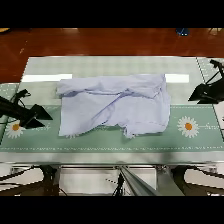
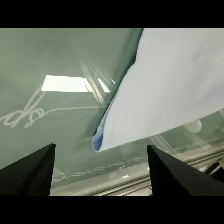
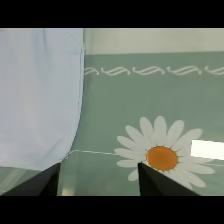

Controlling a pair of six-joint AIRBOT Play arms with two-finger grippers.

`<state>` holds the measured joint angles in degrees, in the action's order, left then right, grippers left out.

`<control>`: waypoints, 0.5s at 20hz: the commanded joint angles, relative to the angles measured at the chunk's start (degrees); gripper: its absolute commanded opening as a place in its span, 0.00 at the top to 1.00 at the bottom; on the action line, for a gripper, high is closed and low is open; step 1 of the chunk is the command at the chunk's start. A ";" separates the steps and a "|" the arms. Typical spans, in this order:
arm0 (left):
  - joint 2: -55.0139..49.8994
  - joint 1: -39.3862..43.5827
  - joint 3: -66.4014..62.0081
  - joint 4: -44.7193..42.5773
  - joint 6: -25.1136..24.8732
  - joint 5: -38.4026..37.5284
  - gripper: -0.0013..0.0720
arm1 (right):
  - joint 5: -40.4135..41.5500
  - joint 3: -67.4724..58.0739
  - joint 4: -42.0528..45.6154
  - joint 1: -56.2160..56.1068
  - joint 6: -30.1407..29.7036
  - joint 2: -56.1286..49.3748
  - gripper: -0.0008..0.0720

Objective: Fold the shirts.

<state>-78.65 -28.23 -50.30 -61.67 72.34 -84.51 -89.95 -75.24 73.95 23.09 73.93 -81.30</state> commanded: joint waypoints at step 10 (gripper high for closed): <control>-6.12 13.11 10.67 12.35 -3.26 14.32 0.09 | 7.26 12.28 -14.38 2.75 -4.20 2.56 0.22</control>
<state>-81.97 -20.10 -40.14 -52.31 69.47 -77.76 -83.18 -63.51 61.54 25.74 70.04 -79.18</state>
